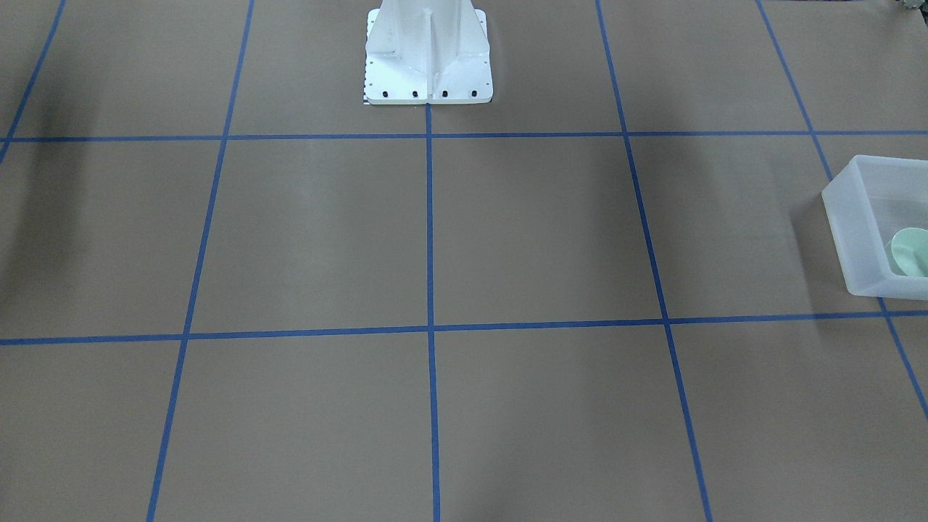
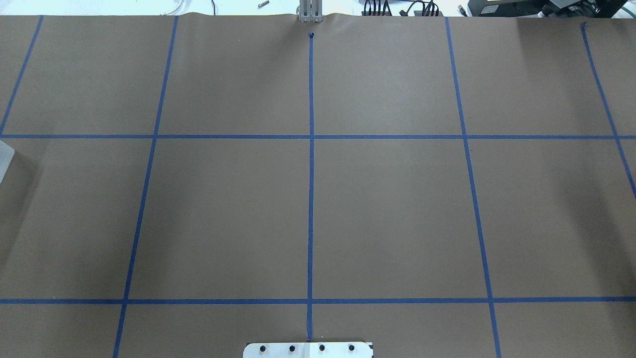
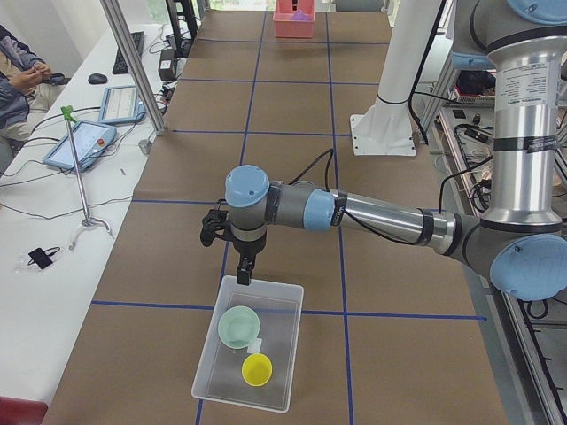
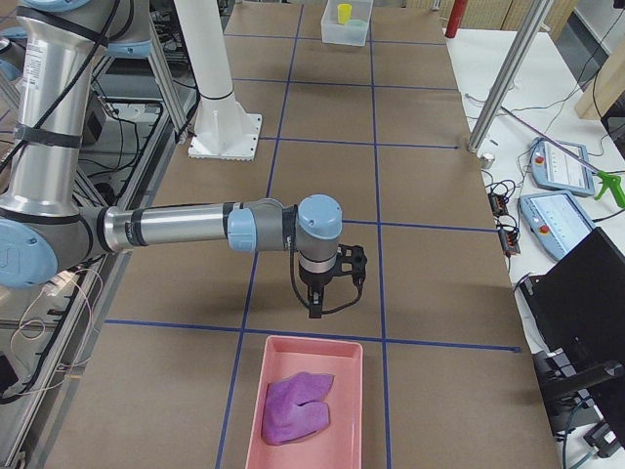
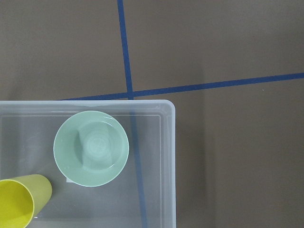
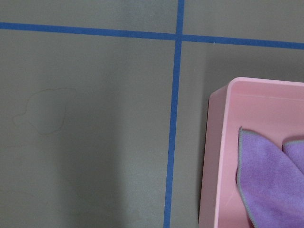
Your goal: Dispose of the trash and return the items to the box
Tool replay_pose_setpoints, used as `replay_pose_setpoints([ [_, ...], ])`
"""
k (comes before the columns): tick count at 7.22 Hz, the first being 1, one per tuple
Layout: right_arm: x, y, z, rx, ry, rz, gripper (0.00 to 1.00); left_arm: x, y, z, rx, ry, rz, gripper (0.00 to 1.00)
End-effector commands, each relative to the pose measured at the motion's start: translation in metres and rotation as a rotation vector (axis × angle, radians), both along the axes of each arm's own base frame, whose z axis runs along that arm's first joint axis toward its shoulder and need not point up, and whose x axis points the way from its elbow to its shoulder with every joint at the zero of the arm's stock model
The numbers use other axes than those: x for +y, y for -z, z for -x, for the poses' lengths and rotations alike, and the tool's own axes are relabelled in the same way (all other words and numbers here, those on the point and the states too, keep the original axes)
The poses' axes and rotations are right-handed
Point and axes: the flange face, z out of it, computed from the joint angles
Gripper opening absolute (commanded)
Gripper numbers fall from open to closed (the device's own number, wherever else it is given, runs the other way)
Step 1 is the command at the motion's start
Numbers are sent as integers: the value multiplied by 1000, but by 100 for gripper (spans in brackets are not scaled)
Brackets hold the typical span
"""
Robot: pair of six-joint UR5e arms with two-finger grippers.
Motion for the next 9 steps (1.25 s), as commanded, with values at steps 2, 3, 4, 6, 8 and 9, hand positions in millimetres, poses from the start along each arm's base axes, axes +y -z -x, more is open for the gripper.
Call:
replay_pose_setpoints([
  [2, -1, -7, 0, 0, -1, 15, 100, 2, 6, 2, 6, 8, -10, 98],
  [3, -1, -7, 2, -5, 2, 16, 100, 9, 8, 1, 0, 4, -16, 98],
  [4, 0, -4, 2, -14, 2, 11, 100, 7, 1, -1, 5, -2, -5, 98],
  [6, -1, -5, 1, -14, 0, 13, 100, 10, -3, -1, 10, -4, 8, 98],
  [8, -1, -7, 1, -9, 0, 18, 100, 13, -7, -10, 135, -14, 54, 98],
  [9, -1, -8, 1, -9, -1, 19, 100, 13, -21, -10, 135, -11, 82, 98],
])
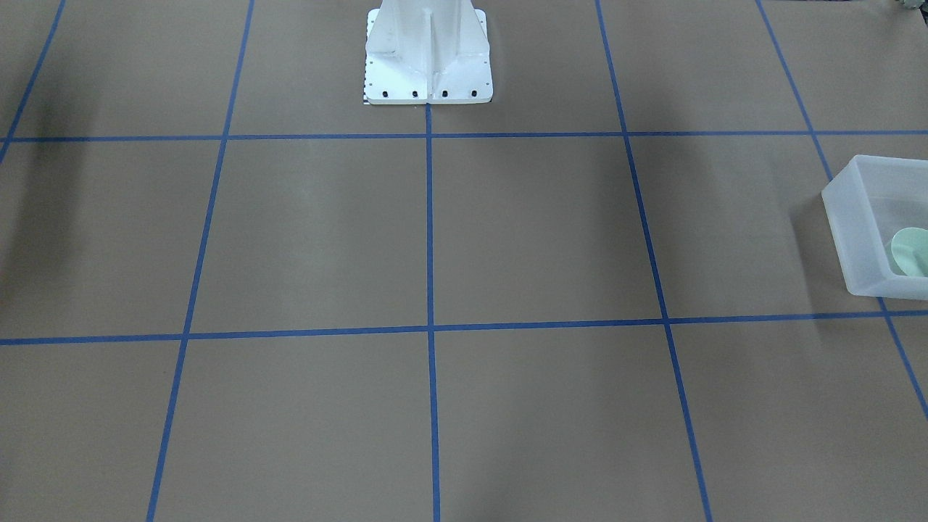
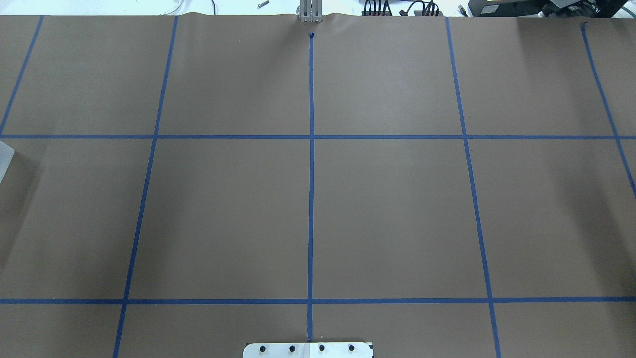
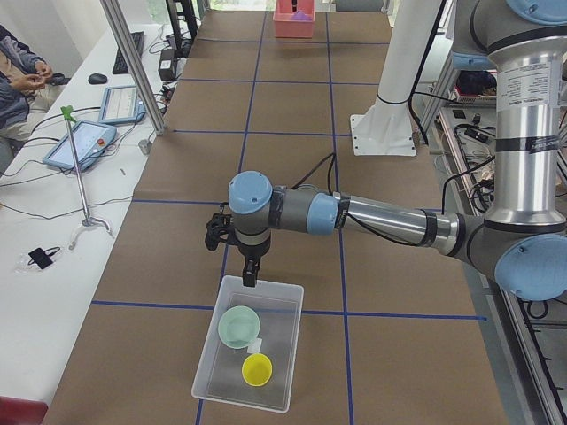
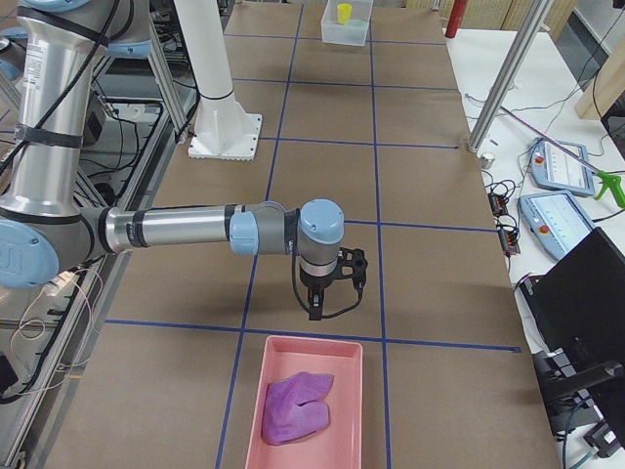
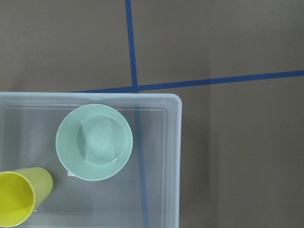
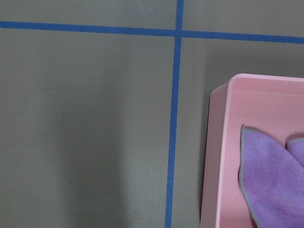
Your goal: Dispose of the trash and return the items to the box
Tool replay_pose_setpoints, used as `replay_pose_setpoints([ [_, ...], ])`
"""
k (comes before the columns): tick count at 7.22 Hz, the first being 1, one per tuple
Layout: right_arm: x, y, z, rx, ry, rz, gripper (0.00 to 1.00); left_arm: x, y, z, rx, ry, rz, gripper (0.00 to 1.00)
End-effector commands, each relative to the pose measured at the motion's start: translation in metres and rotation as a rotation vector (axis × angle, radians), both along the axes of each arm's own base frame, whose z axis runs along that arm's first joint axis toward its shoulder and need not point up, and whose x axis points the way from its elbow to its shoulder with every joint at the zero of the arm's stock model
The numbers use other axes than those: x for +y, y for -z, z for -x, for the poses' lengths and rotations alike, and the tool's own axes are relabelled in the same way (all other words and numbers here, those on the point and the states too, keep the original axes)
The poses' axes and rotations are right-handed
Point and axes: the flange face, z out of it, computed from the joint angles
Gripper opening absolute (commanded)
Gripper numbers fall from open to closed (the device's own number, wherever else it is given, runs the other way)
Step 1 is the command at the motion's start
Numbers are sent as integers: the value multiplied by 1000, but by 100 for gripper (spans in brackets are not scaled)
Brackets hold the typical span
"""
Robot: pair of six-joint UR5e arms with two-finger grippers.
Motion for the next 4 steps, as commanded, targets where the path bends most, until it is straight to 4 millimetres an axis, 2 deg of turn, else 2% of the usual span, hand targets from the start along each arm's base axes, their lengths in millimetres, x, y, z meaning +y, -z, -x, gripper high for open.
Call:
replay_pose_setpoints([
  [1, 0, 0, 0, -2, 0, 3, 100, 1, -22, -2, 25, 0, 56, 98],
  [2, 5, -1, 0, -3, 0, 6, 100, 3, -28, 0, 10, 3, 81, 98],
  [4, 4, -2, 0, -2, 0, 6, 100, 1, -25, 0, 4, 1, 76, 98],
])
